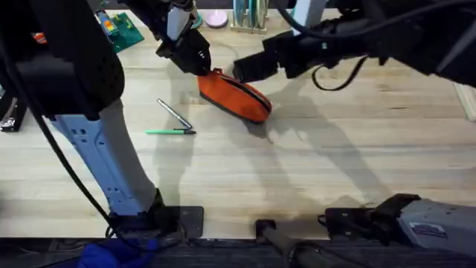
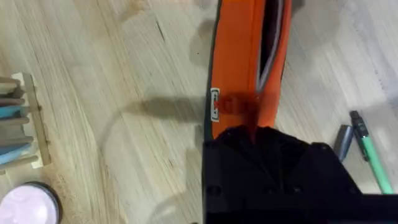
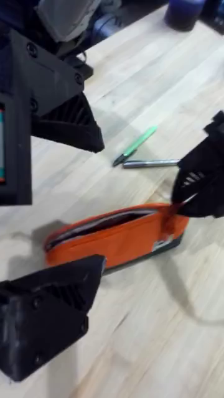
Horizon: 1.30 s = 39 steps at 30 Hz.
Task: Unzip the bag, pick up the pens from the table one at a time and place them inside, then zip the bag closed.
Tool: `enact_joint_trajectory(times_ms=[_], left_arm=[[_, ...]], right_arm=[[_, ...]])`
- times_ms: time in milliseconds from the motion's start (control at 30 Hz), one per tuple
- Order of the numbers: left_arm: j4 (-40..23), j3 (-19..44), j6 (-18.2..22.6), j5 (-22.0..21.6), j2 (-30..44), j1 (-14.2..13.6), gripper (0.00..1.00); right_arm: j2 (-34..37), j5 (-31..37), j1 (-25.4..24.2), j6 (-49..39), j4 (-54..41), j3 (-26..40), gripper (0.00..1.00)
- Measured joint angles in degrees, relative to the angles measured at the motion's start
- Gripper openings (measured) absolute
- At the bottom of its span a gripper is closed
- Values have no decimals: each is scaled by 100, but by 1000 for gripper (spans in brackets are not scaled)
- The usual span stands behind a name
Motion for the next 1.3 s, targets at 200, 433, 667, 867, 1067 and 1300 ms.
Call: enact_joint_trajectory(times_ms=[200, 433, 667, 867, 1067, 1300], left_arm=[[-2, 0, 0, -6, 0, 0, 429], [0, 0, -2, -9, 0, 0, 990], [0, 0, 0, -8, 0, 0, 992], [44, 0, 0, -6, 0, 0, 993], [-15, 0, -24, -2, 0, 0, 993], [-568, 278, -472, -7, 0, 0, 995]], right_arm=[[-402, 252, -15, -197, -461, 0, 995], [-799, 450, -26, -245, -678, 0, 995], [-1213, 534, -26, -260, -784, 0, 995], [-1413, 603, -26, -205, -1081, 0, 995], [-1669, 658, -26, -188, -1608, 0, 996], [-1757, 829, -26, -197, -2036, 0, 995]])
